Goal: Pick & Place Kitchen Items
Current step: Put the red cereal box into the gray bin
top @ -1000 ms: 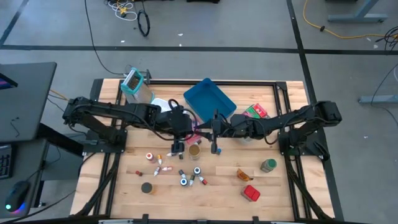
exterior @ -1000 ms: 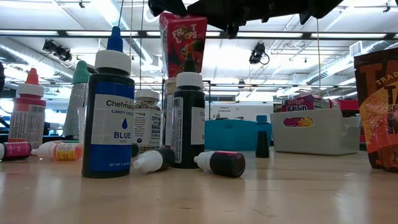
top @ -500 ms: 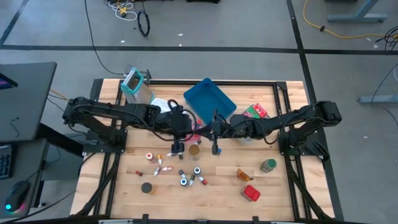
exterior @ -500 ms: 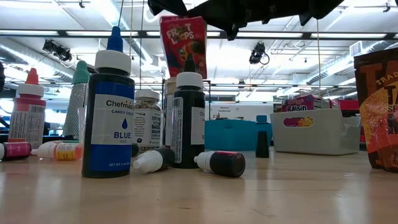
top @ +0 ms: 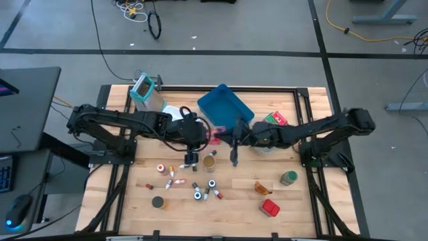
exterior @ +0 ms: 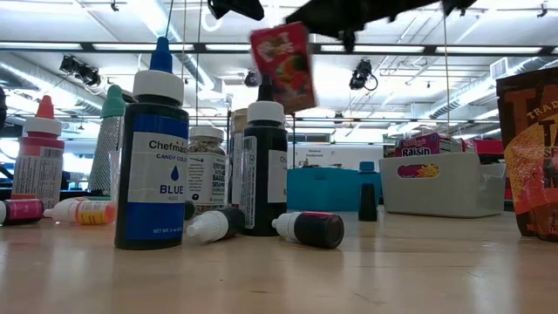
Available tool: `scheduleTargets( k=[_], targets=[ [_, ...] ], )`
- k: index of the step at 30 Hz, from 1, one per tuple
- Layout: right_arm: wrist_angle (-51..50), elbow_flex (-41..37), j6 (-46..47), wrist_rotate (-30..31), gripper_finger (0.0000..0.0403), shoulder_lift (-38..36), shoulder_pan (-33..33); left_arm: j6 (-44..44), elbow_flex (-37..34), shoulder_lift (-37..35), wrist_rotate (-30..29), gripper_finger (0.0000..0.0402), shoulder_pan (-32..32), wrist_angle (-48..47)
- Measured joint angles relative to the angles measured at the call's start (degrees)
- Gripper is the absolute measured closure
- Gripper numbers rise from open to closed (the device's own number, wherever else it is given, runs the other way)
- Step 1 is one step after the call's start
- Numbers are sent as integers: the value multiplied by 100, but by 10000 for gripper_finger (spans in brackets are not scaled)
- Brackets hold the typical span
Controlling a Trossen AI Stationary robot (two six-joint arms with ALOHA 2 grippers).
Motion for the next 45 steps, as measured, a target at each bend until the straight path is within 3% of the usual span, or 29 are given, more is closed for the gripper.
scheduleTargets(
  k=[5, 10, 14, 22, 28, 35, 40, 45],
  targets=[
    [-1243, 2, 924, 1257, 397, -736, 383, 258, 160, -204, -366, 368, 0, -175],
    [-1922, 7, 1796, 2579, 397, -1023, 1020, 621, 210, -784, -942, 368, 4, -223],
    [-2380, 11, 2672, 3171, 397, -1051, 1497, 908, 210, -1315, -1240, 368, 4, -380],
    [-3170, 17, 4191, 4570, 396, -1225, 2170, 1375, 215, -2081, -1263, 368, 4, -515],
    [-4640, 15, 6009, 5045, 395, -1224, 2302, 1537, 207, -2358, -1335, 369, 4, -852],
    [-6246, 6, 8042, 4988, 395, -1218, 2245, 1540, 208, -2418, -1321, 368, 2, -894],
    [-6245, -315, 8622, 4920, 395, -1218, 2182, 1536, 208, -2413, -1320, 368, 2, -898],
    [-6168, -799, 9238, 5386, 394, -1228, 2072, 1535, 208, -2413, -1320, 368, 2, -889]
  ],
)
